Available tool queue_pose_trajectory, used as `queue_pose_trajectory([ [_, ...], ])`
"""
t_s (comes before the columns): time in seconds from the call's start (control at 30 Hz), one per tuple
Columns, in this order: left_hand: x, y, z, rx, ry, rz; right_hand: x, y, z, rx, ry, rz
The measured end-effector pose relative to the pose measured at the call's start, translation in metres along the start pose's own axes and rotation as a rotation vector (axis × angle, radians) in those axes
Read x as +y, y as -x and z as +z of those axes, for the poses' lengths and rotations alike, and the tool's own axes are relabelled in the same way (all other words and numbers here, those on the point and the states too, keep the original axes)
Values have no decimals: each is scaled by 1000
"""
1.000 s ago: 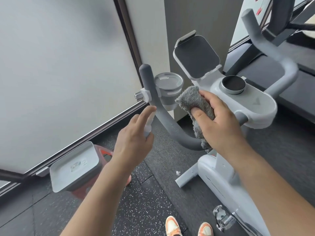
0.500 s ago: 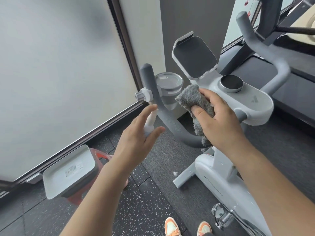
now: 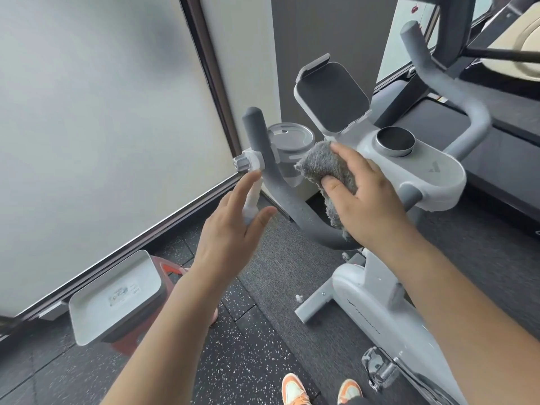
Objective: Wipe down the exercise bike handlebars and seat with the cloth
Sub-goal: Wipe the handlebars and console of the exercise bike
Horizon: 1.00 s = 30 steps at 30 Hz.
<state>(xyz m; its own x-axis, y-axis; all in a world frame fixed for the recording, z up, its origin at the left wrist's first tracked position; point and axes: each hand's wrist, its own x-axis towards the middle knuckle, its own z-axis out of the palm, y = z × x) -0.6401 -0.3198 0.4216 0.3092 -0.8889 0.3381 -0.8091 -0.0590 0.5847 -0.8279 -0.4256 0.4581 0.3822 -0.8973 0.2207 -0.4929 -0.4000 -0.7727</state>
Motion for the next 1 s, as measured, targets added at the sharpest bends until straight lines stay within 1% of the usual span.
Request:
queue_pose_trajectory([
  [0.1,-3,-1,-3,19,-9,9,-9,-14,24,-53,145,-100],
  [0.17,-5,-2,-4,29,-2,6,-11,-23,50,-121,272,-184],
  [0.27,-8,0,-6,30,20,2,-10,-25,82,-226,447,-193],
  [0.33,-10,2,-8,27,27,0,-7,-19,89,-230,510,-193],
  [0.5,-13,2,-8,14,32,16,12,9,74,-281,611,-259],
  [0.67,-19,0,-9,24,4,32,22,33,71,-233,651,-235],
  [0.77,-21,-2,-10,24,14,44,7,14,84,-214,640,-169],
  [0.9,-21,-4,-12,30,33,46,-17,-19,103,-143,600,-102],
  [1.0,-20,-4,-8,20,15,46,-20,-21,107,-119,657,-89],
])
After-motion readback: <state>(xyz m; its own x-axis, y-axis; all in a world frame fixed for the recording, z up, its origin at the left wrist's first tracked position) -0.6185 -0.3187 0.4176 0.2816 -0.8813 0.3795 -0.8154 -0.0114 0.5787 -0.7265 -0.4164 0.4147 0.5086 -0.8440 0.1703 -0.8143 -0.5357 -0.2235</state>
